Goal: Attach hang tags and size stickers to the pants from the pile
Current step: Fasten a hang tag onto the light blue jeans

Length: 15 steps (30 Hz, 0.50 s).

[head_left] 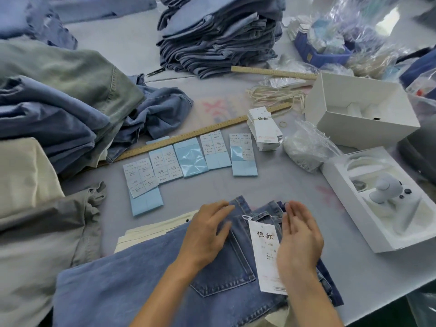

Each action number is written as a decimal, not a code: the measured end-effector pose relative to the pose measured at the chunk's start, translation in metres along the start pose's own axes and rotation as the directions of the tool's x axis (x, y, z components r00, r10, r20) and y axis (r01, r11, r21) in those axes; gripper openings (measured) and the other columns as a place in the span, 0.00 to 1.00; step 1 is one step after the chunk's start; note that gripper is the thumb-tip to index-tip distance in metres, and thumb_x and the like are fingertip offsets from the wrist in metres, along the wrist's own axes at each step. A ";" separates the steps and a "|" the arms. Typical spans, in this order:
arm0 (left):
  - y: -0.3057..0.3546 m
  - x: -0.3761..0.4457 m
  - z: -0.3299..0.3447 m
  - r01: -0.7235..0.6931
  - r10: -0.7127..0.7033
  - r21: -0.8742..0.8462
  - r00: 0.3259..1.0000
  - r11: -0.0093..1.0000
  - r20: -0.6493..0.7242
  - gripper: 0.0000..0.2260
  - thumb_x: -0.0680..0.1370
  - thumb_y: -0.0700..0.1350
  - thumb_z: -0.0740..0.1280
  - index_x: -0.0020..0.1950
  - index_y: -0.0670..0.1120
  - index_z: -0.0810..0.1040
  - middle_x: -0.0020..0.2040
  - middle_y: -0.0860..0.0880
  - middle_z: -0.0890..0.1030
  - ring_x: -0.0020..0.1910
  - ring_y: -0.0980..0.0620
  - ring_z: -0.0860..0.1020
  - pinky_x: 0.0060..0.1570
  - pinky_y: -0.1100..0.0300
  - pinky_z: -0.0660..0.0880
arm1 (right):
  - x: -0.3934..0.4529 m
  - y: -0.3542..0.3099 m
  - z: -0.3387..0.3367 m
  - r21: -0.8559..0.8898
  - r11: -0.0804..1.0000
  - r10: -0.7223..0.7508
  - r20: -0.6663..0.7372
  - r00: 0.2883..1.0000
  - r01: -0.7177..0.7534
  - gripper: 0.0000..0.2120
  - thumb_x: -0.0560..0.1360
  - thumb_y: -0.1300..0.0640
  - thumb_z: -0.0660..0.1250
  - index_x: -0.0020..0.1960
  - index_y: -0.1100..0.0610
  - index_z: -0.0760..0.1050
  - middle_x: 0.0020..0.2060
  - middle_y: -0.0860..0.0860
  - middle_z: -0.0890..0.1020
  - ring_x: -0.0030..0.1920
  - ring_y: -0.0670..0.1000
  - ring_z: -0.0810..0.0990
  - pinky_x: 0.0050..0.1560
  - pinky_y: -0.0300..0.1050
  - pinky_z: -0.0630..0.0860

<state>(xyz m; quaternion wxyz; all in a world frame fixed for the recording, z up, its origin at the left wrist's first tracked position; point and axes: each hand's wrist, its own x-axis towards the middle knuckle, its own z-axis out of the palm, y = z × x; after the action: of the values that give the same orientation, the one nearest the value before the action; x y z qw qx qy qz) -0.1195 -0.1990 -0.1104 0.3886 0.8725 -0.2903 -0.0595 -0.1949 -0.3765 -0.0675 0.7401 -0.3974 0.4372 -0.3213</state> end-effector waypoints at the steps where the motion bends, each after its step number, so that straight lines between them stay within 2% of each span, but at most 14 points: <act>1: -0.005 -0.010 -0.008 0.008 -0.007 0.038 1.000 0.999 -0.021 0.17 0.79 0.41 0.71 0.69 0.48 0.80 0.68 0.50 0.78 0.66 0.48 0.75 0.66 0.53 0.71 | 0.001 -0.005 0.001 0.063 0.997 0.037 -0.012 0.999 -0.037 0.16 0.81 0.71 0.59 0.56 0.58 0.82 0.56 0.54 0.86 0.61 0.51 0.83 0.55 0.37 0.81; 2: -0.010 -0.022 -0.017 0.027 -0.023 0.077 0.999 0.997 -0.044 0.17 0.79 0.41 0.72 0.67 0.48 0.81 0.67 0.49 0.79 0.64 0.46 0.77 0.64 0.50 0.73 | 0.001 -0.010 0.001 0.061 0.998 0.020 0.006 1.000 -0.020 0.15 0.81 0.70 0.59 0.56 0.57 0.82 0.57 0.54 0.85 0.62 0.51 0.83 0.56 0.37 0.81; 4: -0.026 -0.050 -0.038 0.083 -0.063 0.173 0.991 0.981 -0.116 0.14 0.78 0.43 0.71 0.65 0.47 0.82 0.65 0.48 0.80 0.61 0.44 0.79 0.61 0.46 0.76 | -0.004 -0.019 0.000 -0.152 0.978 -0.122 0.131 0.984 0.142 0.15 0.82 0.67 0.62 0.61 0.52 0.80 0.63 0.49 0.81 0.65 0.45 0.78 0.59 0.31 0.76; 6: -0.051 -0.084 -0.063 0.168 -0.108 0.266 0.968 0.949 -0.225 0.15 0.79 0.49 0.64 0.62 0.46 0.83 0.63 0.46 0.81 0.59 0.42 0.80 0.59 0.45 0.77 | -0.012 -0.015 0.003 -0.307 0.926 -0.134 0.281 0.950 0.221 0.19 0.81 0.66 0.65 0.68 0.49 0.75 0.71 0.46 0.71 0.70 0.39 0.68 0.65 0.25 0.64; 7: -0.064 -0.102 -0.075 0.217 -0.125 0.316 0.950 0.924 -0.287 0.18 0.80 0.52 0.61 0.61 0.46 0.83 0.63 0.45 0.81 0.59 0.41 0.79 0.59 0.45 0.75 | -0.017 -0.006 0.003 -0.385 0.883 -0.135 0.335 0.932 0.267 0.23 0.79 0.67 0.67 0.70 0.49 0.74 0.74 0.47 0.66 0.72 0.40 0.64 0.68 0.27 0.59; 8: -0.076 -0.119 -0.085 0.276 -0.139 0.378 0.926 0.884 -0.351 0.21 0.82 0.56 0.57 0.61 0.45 0.84 0.62 0.43 0.81 0.60 0.40 0.78 0.58 0.45 0.73 | -0.027 0.003 0.009 -0.384 0.904 -0.044 0.348 0.936 0.185 0.25 0.78 0.69 0.67 0.71 0.50 0.73 0.77 0.48 0.63 0.74 0.43 0.61 0.71 0.32 0.57; 9: -0.085 -0.133 -0.091 0.327 -0.141 0.443 0.905 0.835 -0.402 0.26 0.84 0.58 0.52 0.60 0.45 0.84 0.61 0.41 0.82 0.60 0.40 0.76 0.57 0.44 0.72 | -0.041 0.012 0.008 -0.435 0.887 0.021 0.372 0.928 0.155 0.26 0.77 0.71 0.67 0.72 0.52 0.72 0.78 0.49 0.61 0.76 0.46 0.59 0.72 0.37 0.56; 10: -0.090 -0.145 -0.094 0.361 -0.145 0.488 0.893 0.794 -0.425 0.29 0.86 0.58 0.47 0.61 0.45 0.84 0.60 0.39 0.82 0.59 0.40 0.74 0.56 0.42 0.73 | -0.056 0.020 0.007 -0.453 0.887 0.075 0.333 0.940 0.090 0.27 0.77 0.73 0.67 0.72 0.53 0.72 0.79 0.51 0.60 0.77 0.47 0.59 0.71 0.39 0.56; 11: -0.093 -0.153 -0.091 0.367 -0.141 0.510 0.893 0.778 -0.428 0.30 0.86 0.58 0.45 0.61 0.45 0.84 0.58 0.38 0.83 0.58 0.40 0.75 0.57 0.41 0.73 | -0.074 0.029 0.003 -0.523 0.841 0.056 0.335 0.941 0.136 0.28 0.76 0.75 0.66 0.71 0.56 0.73 0.79 0.52 0.61 0.78 0.49 0.59 0.71 0.41 0.57; 12: -0.094 -0.159 -0.087 0.371 -0.157 0.505 0.896 0.779 -0.415 0.31 0.87 0.57 0.43 0.62 0.45 0.84 0.56 0.39 0.84 0.57 0.41 0.76 0.61 0.41 0.71 | -0.089 0.039 0.006 -0.530 0.837 0.044 0.311 0.949 0.135 0.28 0.74 0.78 0.65 0.70 0.57 0.74 0.78 0.54 0.63 0.77 0.52 0.61 0.71 0.43 0.59; 13: -0.095 -0.164 -0.081 0.380 -0.186 0.482 0.897 0.789 -0.402 0.33 0.87 0.56 0.41 0.61 0.45 0.85 0.55 0.40 0.84 0.57 0.43 0.77 0.70 0.43 0.64 | -0.102 0.048 0.006 -0.556 0.813 0.014 0.316 0.949 0.174 0.29 0.73 0.80 0.64 0.69 0.58 0.75 0.76 0.55 0.65 0.76 0.54 0.64 0.71 0.44 0.61; 14: -0.092 -0.167 -0.080 0.395 -0.243 0.456 0.902 0.797 -0.357 0.34 0.87 0.56 0.40 0.60 0.44 0.86 0.55 0.41 0.85 0.57 0.45 0.77 0.76 0.49 0.53 | -0.115 0.055 0.009 -0.577 0.798 0.010 0.301 0.953 0.174 0.28 0.72 0.81 0.64 0.66 0.58 0.77 0.74 0.56 0.69 0.73 0.53 0.69 0.69 0.42 0.65; 15: -0.093 -0.169 -0.079 0.401 -0.270 0.451 0.905 0.798 -0.328 0.35 0.87 0.56 0.40 0.59 0.44 0.86 0.55 0.42 0.85 0.57 0.46 0.76 0.78 0.55 0.45 | -0.122 0.062 0.010 -0.582 0.801 0.027 0.268 0.963 0.139 0.26 0.73 0.80 0.63 0.63 0.58 0.79 0.69 0.58 0.73 0.67 0.50 0.75 0.63 0.35 0.70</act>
<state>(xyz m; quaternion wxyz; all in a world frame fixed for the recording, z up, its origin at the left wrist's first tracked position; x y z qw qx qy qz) -0.1902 -0.0053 -0.1420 0.1609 0.9815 -0.0844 0.0598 -0.2279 -0.2436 -0.0706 0.6193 -0.6613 0.4015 -0.1342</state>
